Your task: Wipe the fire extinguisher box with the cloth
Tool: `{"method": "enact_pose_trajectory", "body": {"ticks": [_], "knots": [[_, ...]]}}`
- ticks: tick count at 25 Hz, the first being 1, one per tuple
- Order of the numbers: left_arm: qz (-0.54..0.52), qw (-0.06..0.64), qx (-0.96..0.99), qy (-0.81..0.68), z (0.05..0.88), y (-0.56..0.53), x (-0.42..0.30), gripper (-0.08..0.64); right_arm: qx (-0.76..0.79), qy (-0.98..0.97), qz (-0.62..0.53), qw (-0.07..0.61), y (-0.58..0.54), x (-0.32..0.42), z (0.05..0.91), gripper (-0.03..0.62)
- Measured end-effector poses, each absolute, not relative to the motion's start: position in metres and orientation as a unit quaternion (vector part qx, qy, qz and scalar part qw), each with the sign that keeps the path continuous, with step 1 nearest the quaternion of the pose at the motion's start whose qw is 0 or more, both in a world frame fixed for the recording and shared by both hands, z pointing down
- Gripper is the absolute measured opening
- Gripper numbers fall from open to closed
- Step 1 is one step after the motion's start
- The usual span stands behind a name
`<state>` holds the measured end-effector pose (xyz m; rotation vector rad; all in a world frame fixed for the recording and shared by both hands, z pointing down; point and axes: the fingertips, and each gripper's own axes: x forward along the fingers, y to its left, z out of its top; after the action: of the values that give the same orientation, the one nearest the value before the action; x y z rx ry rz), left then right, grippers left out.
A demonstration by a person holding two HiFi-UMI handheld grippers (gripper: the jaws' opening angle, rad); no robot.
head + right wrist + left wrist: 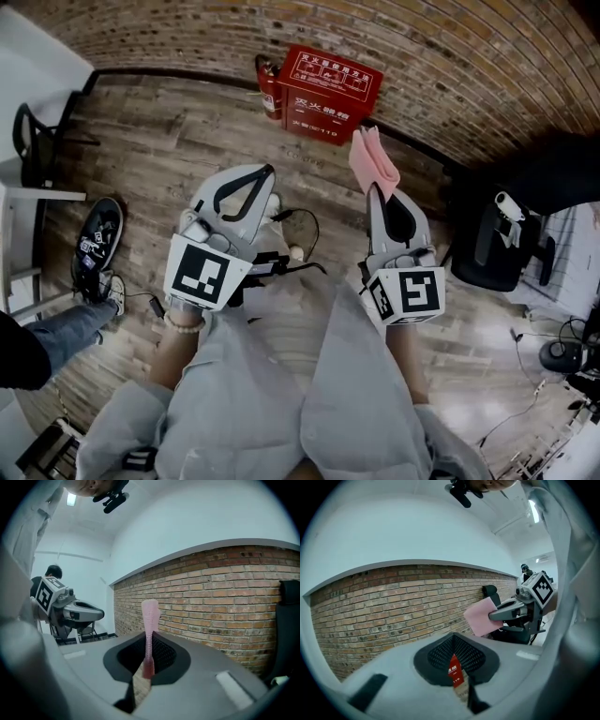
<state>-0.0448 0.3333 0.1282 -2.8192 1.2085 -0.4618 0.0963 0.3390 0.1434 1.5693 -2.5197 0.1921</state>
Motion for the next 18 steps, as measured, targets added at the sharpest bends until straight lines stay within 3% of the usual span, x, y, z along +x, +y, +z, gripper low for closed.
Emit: {"method": "enact_pose_trajectory", "body": {"ticks": [18], "knots": [[-0.147,0.033,-0.927,0.343,0.130,0.135,-0.064,-0.003,0.561,-0.819,0.072,0.098,0.153,0.073,0.145,0.021]]}}
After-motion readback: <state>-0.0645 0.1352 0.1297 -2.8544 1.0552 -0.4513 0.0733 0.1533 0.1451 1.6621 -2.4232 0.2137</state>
